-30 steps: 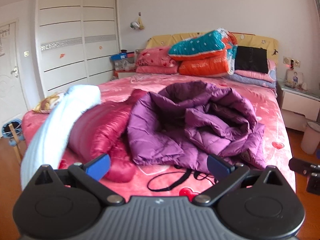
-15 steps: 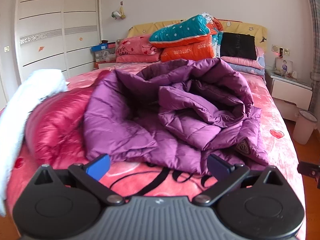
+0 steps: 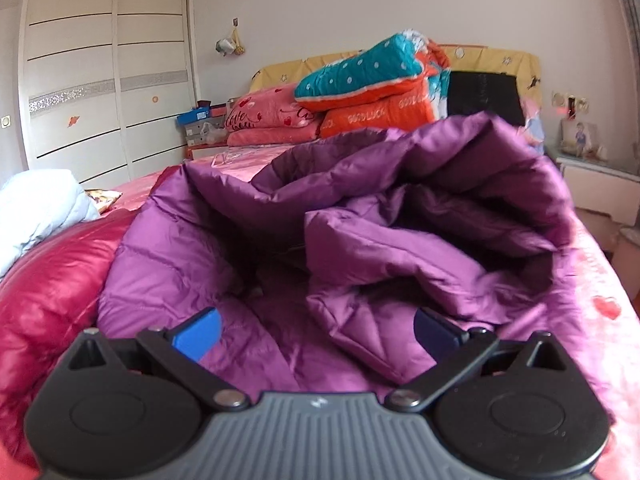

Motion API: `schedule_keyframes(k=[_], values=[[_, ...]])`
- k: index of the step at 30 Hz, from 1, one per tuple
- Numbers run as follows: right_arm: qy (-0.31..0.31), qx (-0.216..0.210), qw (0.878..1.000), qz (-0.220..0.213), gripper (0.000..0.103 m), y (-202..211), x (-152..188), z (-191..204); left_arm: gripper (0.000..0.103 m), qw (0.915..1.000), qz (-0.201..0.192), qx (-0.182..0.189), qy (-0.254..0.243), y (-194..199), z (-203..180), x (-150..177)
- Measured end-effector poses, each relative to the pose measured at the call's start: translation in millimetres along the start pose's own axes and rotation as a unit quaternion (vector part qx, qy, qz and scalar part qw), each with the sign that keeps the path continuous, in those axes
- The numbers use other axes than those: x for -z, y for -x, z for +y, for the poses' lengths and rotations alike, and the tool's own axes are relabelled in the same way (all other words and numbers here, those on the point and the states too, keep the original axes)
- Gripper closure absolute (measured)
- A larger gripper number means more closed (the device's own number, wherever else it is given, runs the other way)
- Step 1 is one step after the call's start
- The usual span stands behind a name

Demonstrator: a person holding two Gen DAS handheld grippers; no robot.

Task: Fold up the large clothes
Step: 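Close the left gripper on the purple jacket's fabric and lift it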

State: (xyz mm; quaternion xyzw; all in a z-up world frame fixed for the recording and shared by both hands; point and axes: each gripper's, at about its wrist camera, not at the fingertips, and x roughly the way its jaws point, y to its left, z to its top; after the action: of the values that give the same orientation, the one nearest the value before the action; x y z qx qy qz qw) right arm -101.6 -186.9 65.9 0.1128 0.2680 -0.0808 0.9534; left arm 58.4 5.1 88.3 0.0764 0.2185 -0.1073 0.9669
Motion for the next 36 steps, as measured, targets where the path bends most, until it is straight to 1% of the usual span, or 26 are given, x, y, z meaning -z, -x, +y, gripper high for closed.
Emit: schedule_keyframes(k=[7,11,13,15,16,17,18,19,20,21,24,26,30,36], values=[[-0.026,-0.011,1.000,0.007,0.000,-12,-7,-12,0.001,1.0000,0.004,0.003,0.000,-40,2,-9],[-0.026,-0.019,0.999,0.010,0.000,-16,-8,-11,0.002,0.9999,0.007,-0.001,-0.010,-59,-2,-14],[-0.026,-0.021,0.999,0.010,0.000,-17,-9,-12,0.008,0.9999,0.008,-0.002,-0.011,-65,-4,-16],[-0.029,-0.023,0.999,0.011,0.000,-18,-9,-13,0.023,0.9999,0.009,0.007,-0.004,-67,-7,-19],[-0.032,-0.024,0.999,0.012,0.000,-19,-9,-14,0.028,0.9998,0.009,0.015,-0.003,-67,-10,-20],[-0.035,-0.025,0.999,0.013,0.000,-20,-10,-14,0.043,0.9997,0.011,0.019,-0.006,-67,-12,-21],[-0.038,-0.025,0.999,0.013,0.000,-21,-10,-15,0.061,0.9995,0.013,0.025,-0.012,-66,-16,-22],[-0.041,-0.025,0.999,0.013,0.000,-20,-11,-17,0.064,0.9995,0.014,0.023,-0.017,-64,-20,-23],[-0.043,-0.024,0.999,0.013,0.000,-21,-11,-18,0.071,0.9996,0.012,0.018,-0.020,-61,-23,-24],[-0.046,-0.023,0.999,0.012,0.000,-21,-11,-19,0.080,0.9996,0.010,0.021,-0.016,-58,-24,-25],[-0.053,-0.019,0.998,0.008,0.000,-21,-11,-22,0.087,0.9992,0.005,0.039,0.009,-44,-23,-27],[-0.059,-0.015,0.998,0.007,0.000,-22,-11,-25,0.088,0.9985,0.000,0.053,0.012,-31,-26,-27],[-0.077,-0.007,0.997,0.004,0.000,-21,-10,-33,0.090,0.9953,-0.009,0.096,-0.008,-1,-42,-26],[-0.124,0.002,0.992,-0.008,0.000,-20,-11,-52,0.091,0.9863,-0.019,0.160,-0.038,44,-73,-14]])
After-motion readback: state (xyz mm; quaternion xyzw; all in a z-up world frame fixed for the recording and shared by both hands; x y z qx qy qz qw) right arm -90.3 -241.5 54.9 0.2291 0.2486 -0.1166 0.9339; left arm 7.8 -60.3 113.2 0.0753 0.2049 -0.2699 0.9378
